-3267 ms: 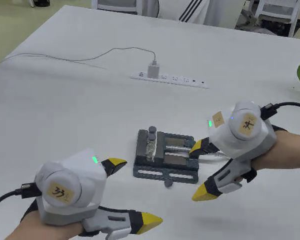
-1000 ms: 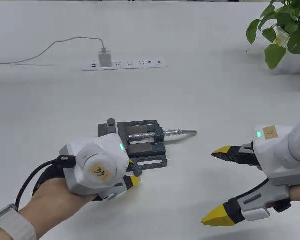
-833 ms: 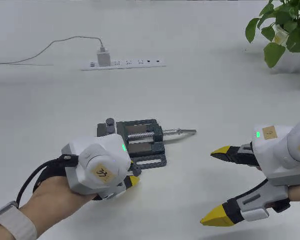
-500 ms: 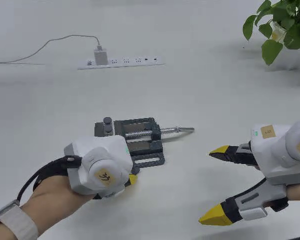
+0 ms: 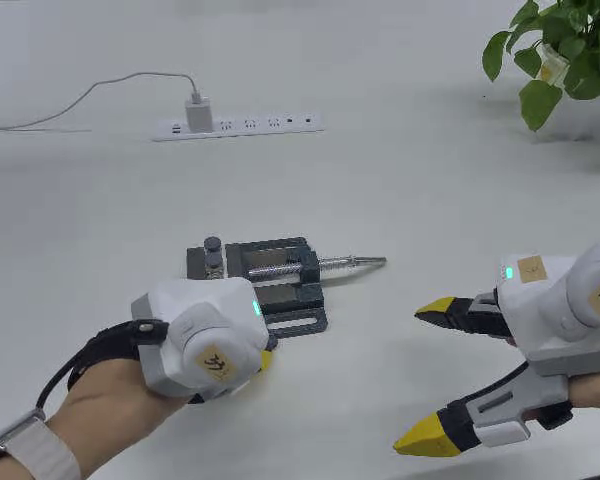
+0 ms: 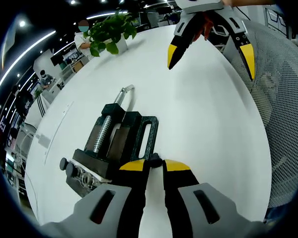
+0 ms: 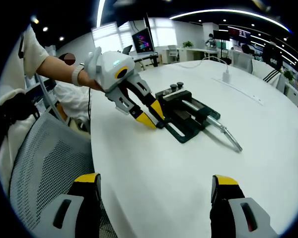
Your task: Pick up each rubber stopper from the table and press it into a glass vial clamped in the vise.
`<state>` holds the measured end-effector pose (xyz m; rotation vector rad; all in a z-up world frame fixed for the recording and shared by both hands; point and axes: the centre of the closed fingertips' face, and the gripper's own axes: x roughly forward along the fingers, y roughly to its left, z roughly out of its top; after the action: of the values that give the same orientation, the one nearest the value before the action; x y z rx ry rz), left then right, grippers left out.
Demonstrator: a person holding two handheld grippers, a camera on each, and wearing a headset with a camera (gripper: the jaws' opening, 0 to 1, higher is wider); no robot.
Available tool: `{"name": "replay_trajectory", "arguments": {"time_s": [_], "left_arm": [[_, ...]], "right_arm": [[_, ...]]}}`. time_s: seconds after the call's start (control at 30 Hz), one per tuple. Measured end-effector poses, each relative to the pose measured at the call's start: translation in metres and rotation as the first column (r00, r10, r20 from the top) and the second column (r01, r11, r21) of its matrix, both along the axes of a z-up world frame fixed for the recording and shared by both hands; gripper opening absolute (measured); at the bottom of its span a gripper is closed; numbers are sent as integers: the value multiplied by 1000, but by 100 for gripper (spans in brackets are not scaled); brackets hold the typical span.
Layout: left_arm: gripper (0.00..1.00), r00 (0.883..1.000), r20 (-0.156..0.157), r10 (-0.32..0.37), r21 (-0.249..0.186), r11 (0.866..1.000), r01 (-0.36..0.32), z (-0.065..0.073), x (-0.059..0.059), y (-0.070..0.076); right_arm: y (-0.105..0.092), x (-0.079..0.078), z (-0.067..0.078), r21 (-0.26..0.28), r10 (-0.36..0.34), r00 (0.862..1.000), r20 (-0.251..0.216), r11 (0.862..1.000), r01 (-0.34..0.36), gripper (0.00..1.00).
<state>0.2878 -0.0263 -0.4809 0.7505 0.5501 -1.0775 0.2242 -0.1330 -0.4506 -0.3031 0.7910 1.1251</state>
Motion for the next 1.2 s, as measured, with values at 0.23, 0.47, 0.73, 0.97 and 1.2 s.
{"name": "replay_trajectory", "arguments": {"time_s": [0.23, 0.47, 0.73, 0.97, 1.2], "left_arm": [[9, 1000, 9, -9, 0, 1000, 9, 0, 0, 0], [8, 1000, 17, -14, -8, 1000, 14, 2, 0, -1], [8, 999, 35, -32, -29, 999, 33, 12, -7, -1], [8, 997, 15, -76, -28, 997, 77, 17, -25, 0], [8, 992, -5, -126, -32, 992, 125, 24, -44, 0]], "right_arm": [[4, 0, 0, 4, -1, 1000, -3, 1000, 1, 90], [9, -3, -3, 14, -7, 1000, -20, 1000, 7, 88], [12, -3, -2, 18, -8, 1000, -16, 1000, 8, 83], [22, 0, 8, -10, 51, 997, 66, 999, -51, 75], [44, -6, 18, -69, 183, 972, 148, 982, -175, 64]]}}
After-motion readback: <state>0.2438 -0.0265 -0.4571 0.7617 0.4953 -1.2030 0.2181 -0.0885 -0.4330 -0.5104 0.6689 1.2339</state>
